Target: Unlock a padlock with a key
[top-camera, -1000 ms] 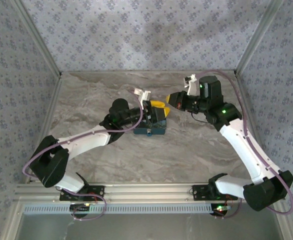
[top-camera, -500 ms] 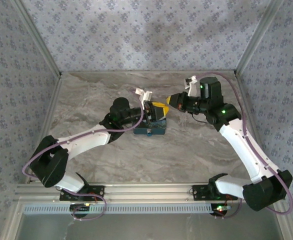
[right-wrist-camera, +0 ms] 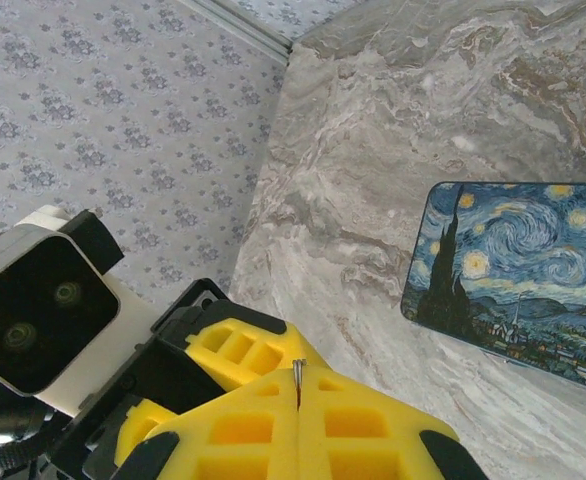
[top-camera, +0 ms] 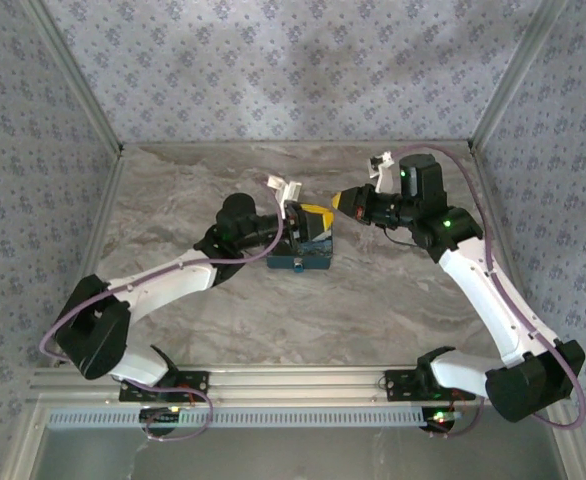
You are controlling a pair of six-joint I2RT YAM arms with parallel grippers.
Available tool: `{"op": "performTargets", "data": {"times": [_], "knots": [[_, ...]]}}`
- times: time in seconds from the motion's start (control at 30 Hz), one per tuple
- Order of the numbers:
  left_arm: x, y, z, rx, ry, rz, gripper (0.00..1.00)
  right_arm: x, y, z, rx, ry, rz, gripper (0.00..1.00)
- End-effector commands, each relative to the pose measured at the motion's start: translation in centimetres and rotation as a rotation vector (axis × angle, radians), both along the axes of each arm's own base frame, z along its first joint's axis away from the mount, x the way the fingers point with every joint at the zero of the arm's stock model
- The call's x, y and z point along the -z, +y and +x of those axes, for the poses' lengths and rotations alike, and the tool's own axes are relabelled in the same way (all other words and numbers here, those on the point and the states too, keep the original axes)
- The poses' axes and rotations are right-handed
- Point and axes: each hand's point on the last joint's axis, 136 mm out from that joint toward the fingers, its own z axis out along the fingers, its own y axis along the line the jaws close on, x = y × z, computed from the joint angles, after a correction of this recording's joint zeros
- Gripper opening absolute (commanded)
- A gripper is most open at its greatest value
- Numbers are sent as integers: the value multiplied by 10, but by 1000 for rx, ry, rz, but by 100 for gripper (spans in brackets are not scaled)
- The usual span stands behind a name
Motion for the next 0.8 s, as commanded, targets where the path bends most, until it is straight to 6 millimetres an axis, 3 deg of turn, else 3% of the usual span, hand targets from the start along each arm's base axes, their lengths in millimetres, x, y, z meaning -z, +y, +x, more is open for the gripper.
{"op": "performTargets", "data": {"times": [0.0, 0.13, 0.27, 0.37, 0.57, 0.73, 0.77], "knots": [[-16, 7, -5, -2, -52, -17, 14, -3, 1, -8, -37, -7, 5, 0], [-18, 7, -4, 2, -56, -16, 7, -2, 3, -9, -45, -2, 10, 0], [-14, 7, 0, -17, -45, -11, 48, -4, 4, -10, -49, -6, 13, 0], [-16, 5, -1, -7, -49, -22, 60, -5, 4, -11, -53, -6, 18, 0], [-25, -3, -3, 43, -59, -43, 58, -6, 7, -13, -62, -2, 29, 0], [-25, -5, -3, 51, -58, -42, 44, -7, 4, -13, -57, -8, 30, 1], [-24, -5, -2, 52, -56, -39, 38, -6, 5, -13, -59, -5, 31, 1]]}}
